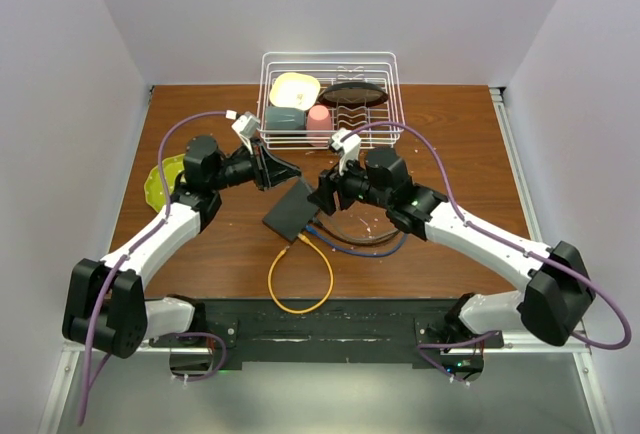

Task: Insert the plug into the switch port

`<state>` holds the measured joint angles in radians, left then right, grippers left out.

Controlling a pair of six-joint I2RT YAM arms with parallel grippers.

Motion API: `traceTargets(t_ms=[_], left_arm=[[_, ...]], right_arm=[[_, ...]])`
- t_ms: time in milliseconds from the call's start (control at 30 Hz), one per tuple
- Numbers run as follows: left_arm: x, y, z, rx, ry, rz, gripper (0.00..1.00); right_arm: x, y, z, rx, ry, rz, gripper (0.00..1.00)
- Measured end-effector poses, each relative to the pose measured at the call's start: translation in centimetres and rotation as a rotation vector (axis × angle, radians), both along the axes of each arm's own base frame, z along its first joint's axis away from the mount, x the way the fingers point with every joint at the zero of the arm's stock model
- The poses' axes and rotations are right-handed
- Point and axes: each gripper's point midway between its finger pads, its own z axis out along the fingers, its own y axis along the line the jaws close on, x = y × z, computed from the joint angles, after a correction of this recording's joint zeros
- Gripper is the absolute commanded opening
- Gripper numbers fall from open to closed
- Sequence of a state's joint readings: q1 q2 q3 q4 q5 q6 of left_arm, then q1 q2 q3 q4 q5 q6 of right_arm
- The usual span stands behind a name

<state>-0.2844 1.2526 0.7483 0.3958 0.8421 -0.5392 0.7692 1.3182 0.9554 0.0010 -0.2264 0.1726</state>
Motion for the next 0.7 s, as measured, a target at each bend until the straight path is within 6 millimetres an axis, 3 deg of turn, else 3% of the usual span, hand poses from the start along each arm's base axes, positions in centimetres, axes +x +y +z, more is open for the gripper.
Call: traceTargets(t_ms=[67,233,533,633,700], left_arm=[[0.1,0.0,-0.1,0.003,0.006,0.006,0.00],[0.1,0.1,-0.1,0.006,0.013,0.016,0.00],[0.0,0.2,0.0,0.006,0.013,0.020,0.00],[0.0,0.2,0.0,0.006,0.013,0.020,0.00],[0.0,0.2,0.0,0.006,0.013,0.020,0.00]], right_arm=[[0.5,0.2,0.9,0.010,-0.021,-0.027,0.79],[1.4,0.9,2.0,0.003,-0.074,-0.104,0.78],[1.5,3.2,-1.5,-0.112,-0.084,-0.168,0.65],[1.7,3.1,-1.9,-0.131,-0.096,-0.198,0.55],[2.0,2.9,-1.6,-0.128,-0.109,-0.227,0.55]])
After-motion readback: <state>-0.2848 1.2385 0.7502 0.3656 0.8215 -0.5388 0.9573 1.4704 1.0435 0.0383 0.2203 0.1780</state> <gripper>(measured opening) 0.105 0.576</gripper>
